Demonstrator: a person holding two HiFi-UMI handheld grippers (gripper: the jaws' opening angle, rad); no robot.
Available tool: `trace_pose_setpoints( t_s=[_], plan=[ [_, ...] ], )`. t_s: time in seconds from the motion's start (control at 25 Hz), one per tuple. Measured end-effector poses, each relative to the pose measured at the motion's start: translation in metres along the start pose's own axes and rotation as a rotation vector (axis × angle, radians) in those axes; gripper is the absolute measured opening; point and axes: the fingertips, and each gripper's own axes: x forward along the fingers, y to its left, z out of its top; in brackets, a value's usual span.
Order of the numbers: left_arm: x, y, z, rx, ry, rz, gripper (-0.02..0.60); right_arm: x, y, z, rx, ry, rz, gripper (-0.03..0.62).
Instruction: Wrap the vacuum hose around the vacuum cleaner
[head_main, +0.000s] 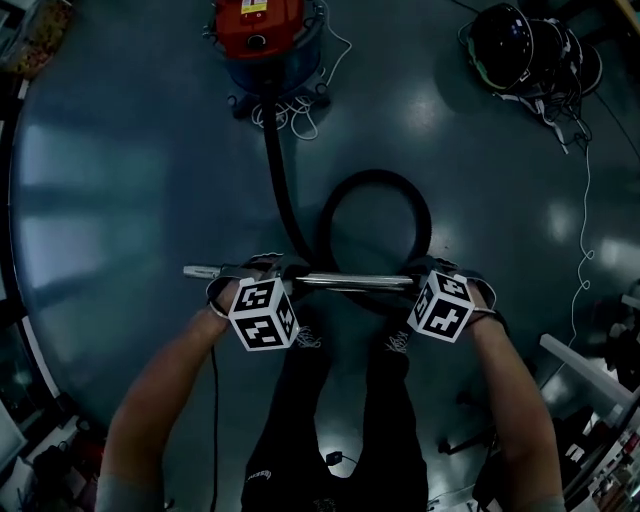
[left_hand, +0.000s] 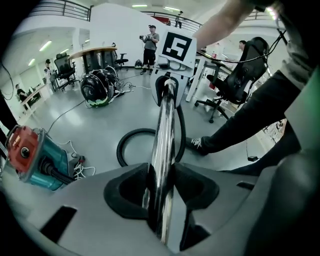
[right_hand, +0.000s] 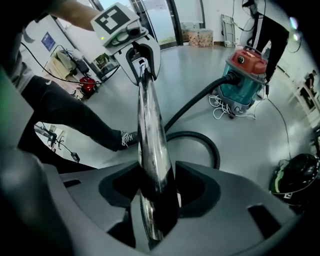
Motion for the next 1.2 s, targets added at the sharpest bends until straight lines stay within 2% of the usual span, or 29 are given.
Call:
trace_pose_setpoints(
  t_s=[0.2,0.44,0.88,1.04,1.2],
  plan=[
    [0.012,-0.01,0.016,-0.078,-0.005,-0.008,0.17,0.009,-0.011,-0.023,-0.029,0.016,-0.012,0.189],
    [0.02,-0.016,0.033,-0.143,-0.003,-0.043,0.166,0.024,-0.024,-0.044,-0.01,0.034,-0.053,0.19],
    [0.042,-0.038,0.008,-0.257,0.115,-0.145,0.169,0.041,-0.001,-0.042,-0.154,-0.031,-0.058,0.183],
    [0.047,-0.034,0.006,-0.257,0.13,-0.137,0.169,0.038,0.002,-0.041,-0.171,-0.07,-0.044,0.176],
    [0.058,-0.033,-0.001,-0.232,0.179,-0.144,0.173,0.038,0.008,-0.04,-0.175,-0.105,-0.016,0.169]
  ],
)
